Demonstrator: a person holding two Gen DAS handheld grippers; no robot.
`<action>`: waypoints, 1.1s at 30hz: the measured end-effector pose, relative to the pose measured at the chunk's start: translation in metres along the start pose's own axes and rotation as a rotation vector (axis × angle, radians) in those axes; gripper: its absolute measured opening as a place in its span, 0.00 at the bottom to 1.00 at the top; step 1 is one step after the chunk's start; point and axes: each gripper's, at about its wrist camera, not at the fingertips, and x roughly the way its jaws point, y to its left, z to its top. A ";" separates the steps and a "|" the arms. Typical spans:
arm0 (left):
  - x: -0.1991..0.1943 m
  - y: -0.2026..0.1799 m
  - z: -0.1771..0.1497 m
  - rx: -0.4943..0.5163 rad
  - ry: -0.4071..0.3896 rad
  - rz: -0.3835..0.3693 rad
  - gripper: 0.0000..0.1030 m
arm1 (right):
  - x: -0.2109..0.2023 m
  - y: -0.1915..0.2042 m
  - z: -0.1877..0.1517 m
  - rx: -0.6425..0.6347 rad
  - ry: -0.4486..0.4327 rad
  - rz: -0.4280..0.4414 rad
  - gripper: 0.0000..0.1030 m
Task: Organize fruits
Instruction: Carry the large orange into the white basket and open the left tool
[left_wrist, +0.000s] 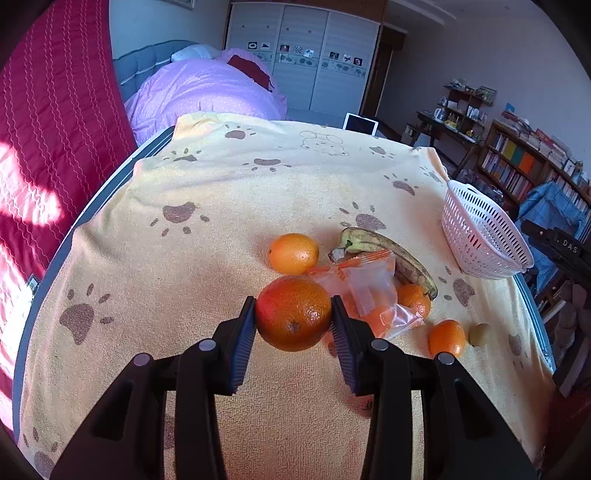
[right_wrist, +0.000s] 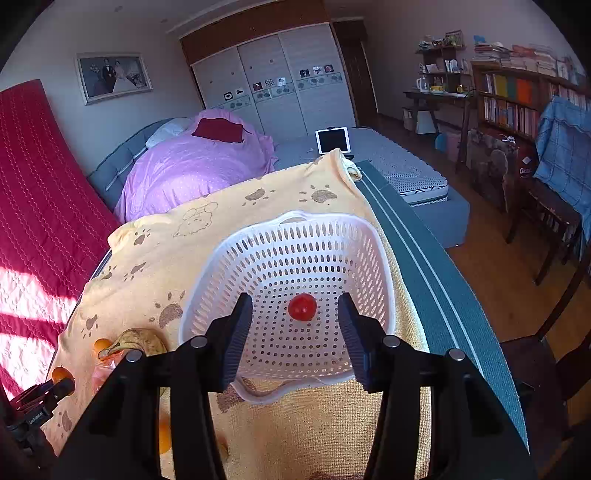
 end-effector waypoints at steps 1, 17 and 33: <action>-0.001 -0.006 0.002 0.010 -0.005 -0.005 0.39 | -0.005 -0.002 -0.001 0.005 -0.014 -0.002 0.48; 0.030 -0.143 0.056 0.218 0.003 -0.198 0.39 | -0.026 -0.033 -0.019 0.133 -0.116 -0.091 0.57; 0.084 -0.221 0.073 0.295 0.067 -0.262 0.57 | -0.025 -0.052 -0.026 0.188 -0.154 -0.153 0.63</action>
